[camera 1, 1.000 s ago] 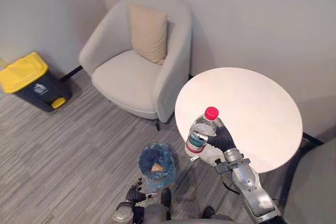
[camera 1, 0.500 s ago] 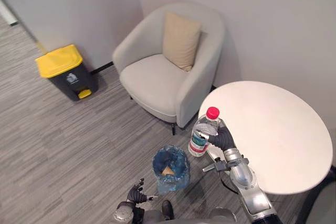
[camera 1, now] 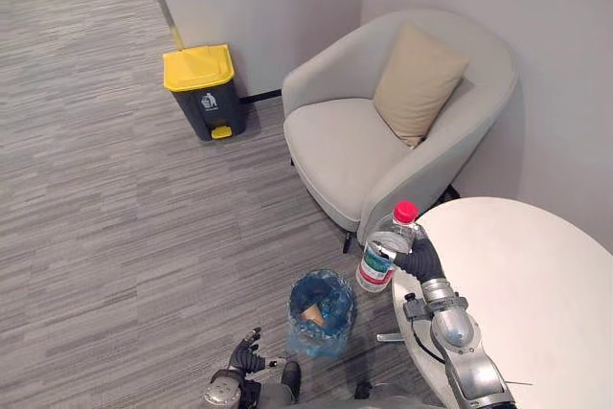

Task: Gather rubbish on tea table into small bin, then transfer packed bag to large trash can.

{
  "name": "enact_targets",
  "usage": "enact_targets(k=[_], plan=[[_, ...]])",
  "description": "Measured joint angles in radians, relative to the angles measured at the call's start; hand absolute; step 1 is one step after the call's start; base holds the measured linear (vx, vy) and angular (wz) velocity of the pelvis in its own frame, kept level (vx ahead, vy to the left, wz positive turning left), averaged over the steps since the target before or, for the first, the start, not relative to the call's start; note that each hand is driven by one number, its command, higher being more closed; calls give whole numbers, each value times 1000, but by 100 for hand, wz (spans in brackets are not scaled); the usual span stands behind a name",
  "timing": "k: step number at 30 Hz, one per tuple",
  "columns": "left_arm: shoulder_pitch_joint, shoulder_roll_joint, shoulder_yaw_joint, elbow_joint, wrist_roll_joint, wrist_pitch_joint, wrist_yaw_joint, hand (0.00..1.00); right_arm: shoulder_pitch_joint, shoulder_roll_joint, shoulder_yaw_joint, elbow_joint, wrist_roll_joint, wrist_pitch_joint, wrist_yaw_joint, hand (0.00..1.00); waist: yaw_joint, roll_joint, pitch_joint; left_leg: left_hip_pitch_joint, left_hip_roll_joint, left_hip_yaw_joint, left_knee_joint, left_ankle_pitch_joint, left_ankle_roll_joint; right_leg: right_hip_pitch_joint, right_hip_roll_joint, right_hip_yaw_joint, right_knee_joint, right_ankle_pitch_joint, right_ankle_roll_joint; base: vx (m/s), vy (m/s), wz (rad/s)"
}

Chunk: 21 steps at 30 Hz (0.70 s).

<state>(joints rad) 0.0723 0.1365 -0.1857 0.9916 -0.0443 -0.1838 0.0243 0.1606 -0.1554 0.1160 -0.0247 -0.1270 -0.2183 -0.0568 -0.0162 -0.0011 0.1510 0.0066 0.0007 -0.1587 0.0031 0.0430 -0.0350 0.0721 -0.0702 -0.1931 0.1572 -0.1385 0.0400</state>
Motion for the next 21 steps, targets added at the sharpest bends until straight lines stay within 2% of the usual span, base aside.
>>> enact_targets(k=[11, 13, 16, 19, 21], plan=[[2, -1, 6, -1, 0, 0, 1, 0, 7, 9, 1, 0, 0, -1, 10, 100, 0, 2, -1, 7, -1, -84, -86, 68, -9, 18, 0, -93, -13, -1, -1, -34, -24, 26], [1, -1, 8, -1, 0, 0, 1, 0, 7, 10, 3, 0, 0, -1, 10, 100, 2, 3, -1, 5, -1, -78, -100, 68, -3, 18, -1, -100, -13, -4, 0, -71, -15, 17], [4, 2, 26, -1, 2, 1, 2, 0, -2, 2, 25, 5, -1, -1, 9, 100, 4, 7, 3, -11, 6, 0, -101, 66, -4, -2, -3, -96, -2, -11, 8, -69, 5, -2], [-9, 15, 31, -1, 10, 1, 2, 0, -68, -31, 77, 51, -4, -1, 2, 100, 4, 12, 16, -109, -2, 41, -46, 68, 3, -129, -22, -69, 102, -40, -2, -41, 31, -10], [-52, 27, 27, -5, 9, 1, 5, 0, -148, -52, 101, 95, -16, 1, -7, 100, 6, 15, 77, -212, -22, 42, 59, 66, 11, -232, -54, -72, 210, -72, -9, -37, 15, 24]])
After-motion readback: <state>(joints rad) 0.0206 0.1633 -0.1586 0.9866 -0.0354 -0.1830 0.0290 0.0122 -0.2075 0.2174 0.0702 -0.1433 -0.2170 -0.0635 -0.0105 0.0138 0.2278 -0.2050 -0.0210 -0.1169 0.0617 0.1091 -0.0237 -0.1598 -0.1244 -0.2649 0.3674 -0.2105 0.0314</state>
